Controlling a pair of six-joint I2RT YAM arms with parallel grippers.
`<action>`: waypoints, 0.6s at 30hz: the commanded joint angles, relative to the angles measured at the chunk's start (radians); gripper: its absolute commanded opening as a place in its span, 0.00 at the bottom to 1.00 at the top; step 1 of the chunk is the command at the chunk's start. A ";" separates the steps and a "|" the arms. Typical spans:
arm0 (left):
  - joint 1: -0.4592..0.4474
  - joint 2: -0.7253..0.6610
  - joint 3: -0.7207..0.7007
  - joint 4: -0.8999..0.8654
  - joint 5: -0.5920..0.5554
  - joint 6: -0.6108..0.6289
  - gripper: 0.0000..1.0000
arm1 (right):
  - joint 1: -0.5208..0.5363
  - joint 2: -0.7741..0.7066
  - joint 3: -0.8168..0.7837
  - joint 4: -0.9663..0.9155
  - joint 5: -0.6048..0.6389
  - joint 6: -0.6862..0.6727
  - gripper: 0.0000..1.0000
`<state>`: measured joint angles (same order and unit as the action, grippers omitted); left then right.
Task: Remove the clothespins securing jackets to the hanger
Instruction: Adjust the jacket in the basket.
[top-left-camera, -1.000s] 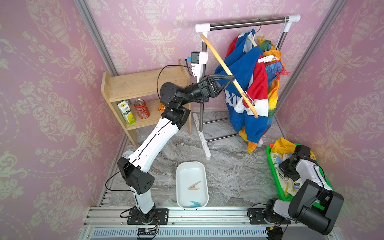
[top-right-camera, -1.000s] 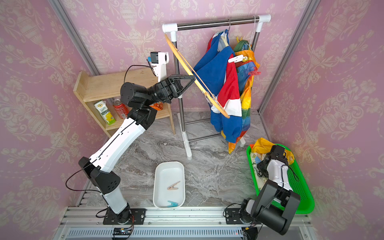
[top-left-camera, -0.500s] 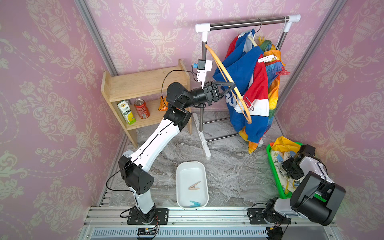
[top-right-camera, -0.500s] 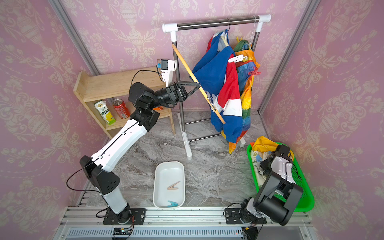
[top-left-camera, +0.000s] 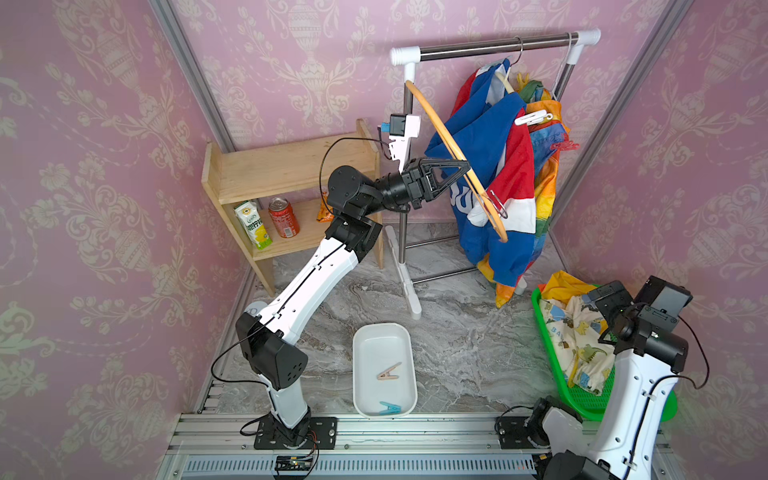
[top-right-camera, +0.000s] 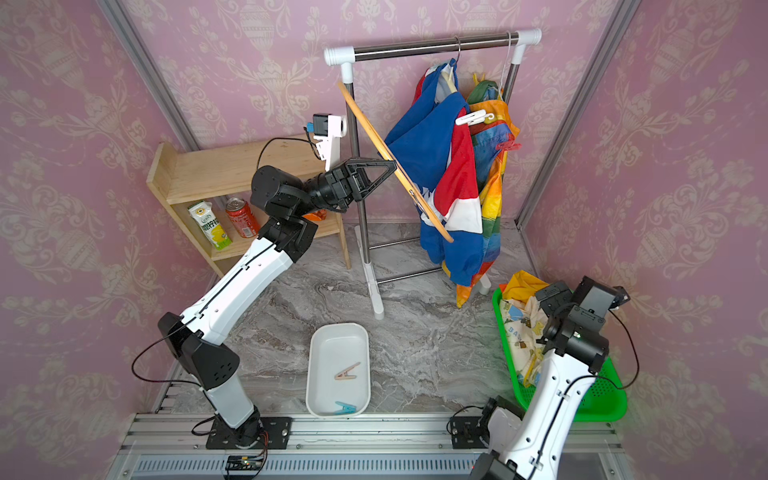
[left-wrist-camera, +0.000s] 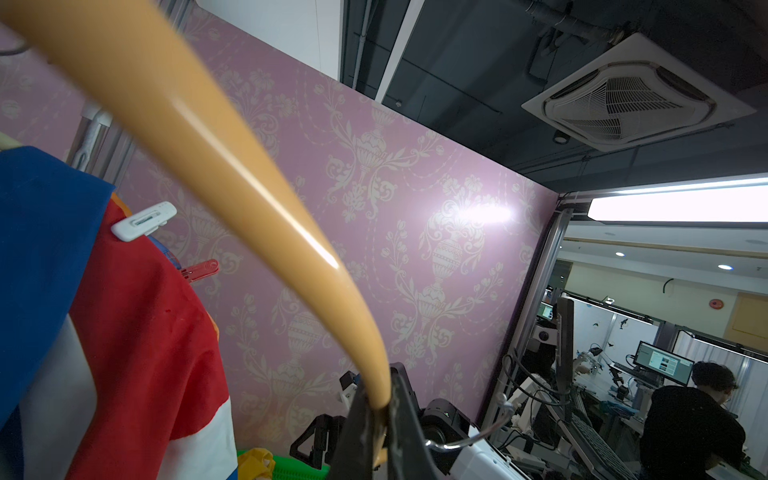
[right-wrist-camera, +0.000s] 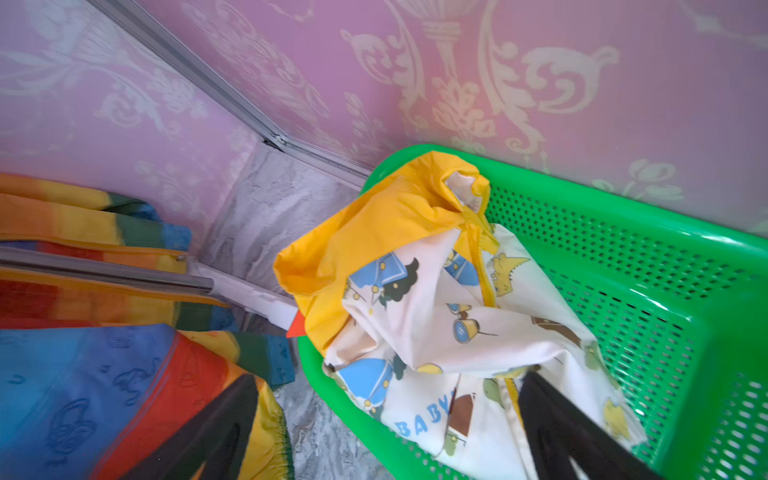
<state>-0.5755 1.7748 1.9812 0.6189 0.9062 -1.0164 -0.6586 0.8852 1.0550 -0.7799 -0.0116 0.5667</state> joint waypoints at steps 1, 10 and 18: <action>0.013 0.014 0.047 0.089 0.025 -0.051 0.00 | 0.005 0.154 0.005 0.099 -0.131 0.024 0.94; 0.021 0.011 0.052 0.108 0.041 -0.088 0.00 | 0.040 0.386 0.038 0.192 -0.152 -0.014 0.89; 0.023 0.022 0.069 0.104 0.041 -0.091 0.00 | 0.119 0.503 0.015 0.080 -0.004 -0.113 1.00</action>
<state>-0.5594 1.7939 2.0052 0.6674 0.9199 -1.0916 -0.5419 1.3514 1.0801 -0.6449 -0.0692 0.4995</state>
